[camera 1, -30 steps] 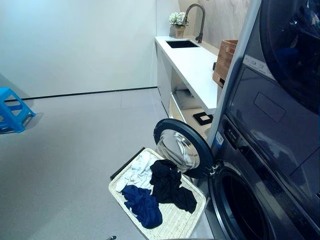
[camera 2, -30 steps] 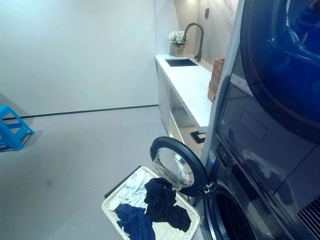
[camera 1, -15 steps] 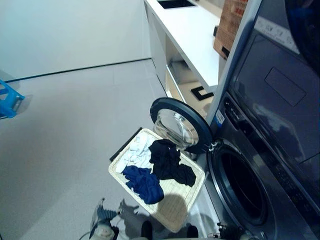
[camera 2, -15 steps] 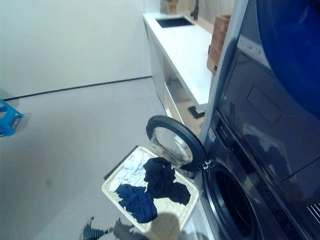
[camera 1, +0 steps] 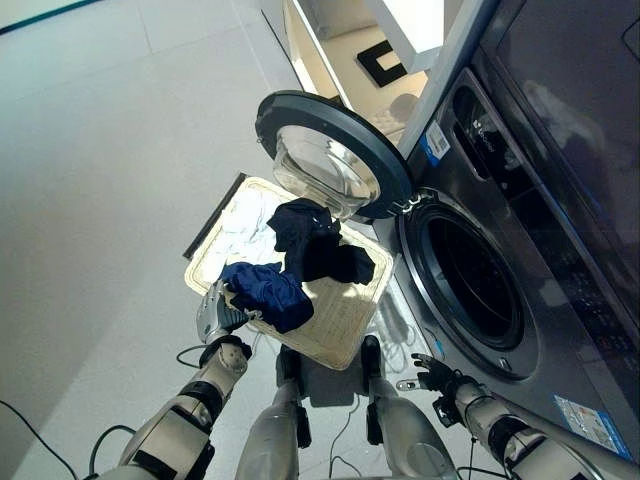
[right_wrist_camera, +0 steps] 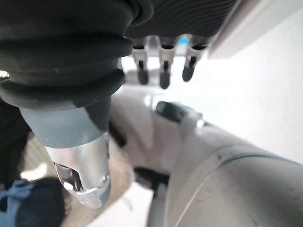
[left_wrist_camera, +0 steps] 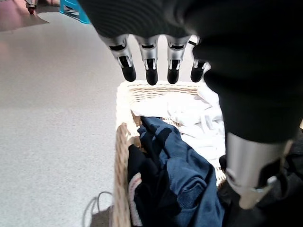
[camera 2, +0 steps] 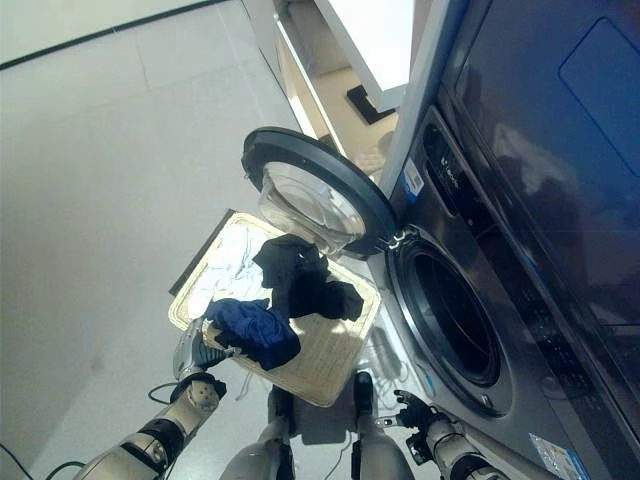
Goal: Put the clothes into the washing machine.
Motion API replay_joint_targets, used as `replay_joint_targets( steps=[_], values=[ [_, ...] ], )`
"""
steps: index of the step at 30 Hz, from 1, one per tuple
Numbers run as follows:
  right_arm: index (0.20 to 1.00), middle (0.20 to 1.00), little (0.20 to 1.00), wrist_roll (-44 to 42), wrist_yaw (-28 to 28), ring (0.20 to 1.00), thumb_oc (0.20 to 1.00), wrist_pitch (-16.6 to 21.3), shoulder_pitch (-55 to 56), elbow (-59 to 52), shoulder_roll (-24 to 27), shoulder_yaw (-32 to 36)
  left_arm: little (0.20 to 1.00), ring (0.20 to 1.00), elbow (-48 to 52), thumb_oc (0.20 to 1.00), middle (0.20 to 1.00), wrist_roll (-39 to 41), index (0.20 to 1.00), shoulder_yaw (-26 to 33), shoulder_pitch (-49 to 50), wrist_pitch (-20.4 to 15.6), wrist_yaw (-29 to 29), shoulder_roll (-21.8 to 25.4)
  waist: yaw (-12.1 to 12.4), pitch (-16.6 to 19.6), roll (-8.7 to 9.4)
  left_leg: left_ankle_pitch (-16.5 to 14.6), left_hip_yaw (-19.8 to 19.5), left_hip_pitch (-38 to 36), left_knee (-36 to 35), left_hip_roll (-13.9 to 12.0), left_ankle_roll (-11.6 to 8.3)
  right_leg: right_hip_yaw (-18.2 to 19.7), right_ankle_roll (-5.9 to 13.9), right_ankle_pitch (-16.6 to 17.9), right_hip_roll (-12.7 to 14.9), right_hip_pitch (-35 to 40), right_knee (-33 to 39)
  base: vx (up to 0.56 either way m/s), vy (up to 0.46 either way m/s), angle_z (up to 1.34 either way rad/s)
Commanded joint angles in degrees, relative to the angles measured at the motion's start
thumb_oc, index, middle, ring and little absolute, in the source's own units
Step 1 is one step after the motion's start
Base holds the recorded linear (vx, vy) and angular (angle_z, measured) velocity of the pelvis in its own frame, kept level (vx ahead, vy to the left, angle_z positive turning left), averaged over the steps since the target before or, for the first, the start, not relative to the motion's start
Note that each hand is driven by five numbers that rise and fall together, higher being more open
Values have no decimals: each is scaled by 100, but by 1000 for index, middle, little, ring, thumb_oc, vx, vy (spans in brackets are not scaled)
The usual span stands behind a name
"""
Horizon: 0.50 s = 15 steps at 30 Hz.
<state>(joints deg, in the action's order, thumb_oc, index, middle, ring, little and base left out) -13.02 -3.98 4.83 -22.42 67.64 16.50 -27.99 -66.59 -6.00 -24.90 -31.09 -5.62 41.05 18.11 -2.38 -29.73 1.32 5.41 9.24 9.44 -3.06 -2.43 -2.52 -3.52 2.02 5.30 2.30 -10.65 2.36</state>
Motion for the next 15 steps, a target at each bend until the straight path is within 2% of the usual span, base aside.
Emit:
replay_joint_targets(
  steps=[1, 15],
  values=[
    [1000, 1000, 1000, -324, 160, 1000, 1000, 189, -57, -231, -79, -264, 1000, 1000, -355, 1000, 1000, -329, 1000, -113, -355, 185, 149, 216, -84, -6, 317, -487, -71, 496, 579, 620, 271, 230, 349, 140, -126, -657, -272, -58, -34, -18],
    [1000, 1000, 1000, -1077, 520, 1000, 1000, 307, -261, -1172, 94, -615, 1000, 1000, -522, 1000, 1000, -53, 1000, -502, -1604, 774, -564, 713, -439, -6, 677, -491, -184, 2317, 1587, 550, 108, 167, 245, 200, -198, -2335, -914, -38, -58, -4]
  ],
)
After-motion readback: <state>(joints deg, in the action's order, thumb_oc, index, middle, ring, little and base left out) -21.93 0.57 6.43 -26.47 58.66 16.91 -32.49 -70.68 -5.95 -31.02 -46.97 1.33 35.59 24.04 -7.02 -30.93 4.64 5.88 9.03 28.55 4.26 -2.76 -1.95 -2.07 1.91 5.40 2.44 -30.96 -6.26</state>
